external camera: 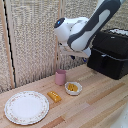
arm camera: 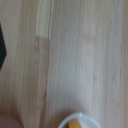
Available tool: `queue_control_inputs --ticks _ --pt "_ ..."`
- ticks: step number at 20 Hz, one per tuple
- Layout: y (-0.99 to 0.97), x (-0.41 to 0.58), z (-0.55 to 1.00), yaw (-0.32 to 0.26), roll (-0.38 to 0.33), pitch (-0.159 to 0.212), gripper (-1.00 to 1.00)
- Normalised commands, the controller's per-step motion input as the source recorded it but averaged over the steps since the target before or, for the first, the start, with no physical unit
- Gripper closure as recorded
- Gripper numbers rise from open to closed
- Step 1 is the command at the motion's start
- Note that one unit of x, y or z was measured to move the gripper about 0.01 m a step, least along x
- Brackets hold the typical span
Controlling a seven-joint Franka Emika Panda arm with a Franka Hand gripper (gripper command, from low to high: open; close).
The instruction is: Carefully navigate your gripper to the air fryer's handle. Confidently seize the handle using your gripper. Gradually bring the handle toward yourself to access the air fryer.
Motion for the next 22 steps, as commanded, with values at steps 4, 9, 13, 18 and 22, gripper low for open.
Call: queue_control_inputs --ticks 4,9,13,18,22 --pt "-0.65 0.0 -0.01 0.01 -0.288 -0.106 -1.0" --pt "-0.63 0.0 -0.08 0.042 -0.194 -0.128 -1.0" --pt "-0.63 -0.048 -0.16 0.003 -0.063 -0.115 -1.0" --pt "-0.66 -0.124 -0.24 0.0 -0.001 -0.087 -1.0" --pt "-0.7 -0.112 -0.23 0.0 0.0 -0.055 -1.0"
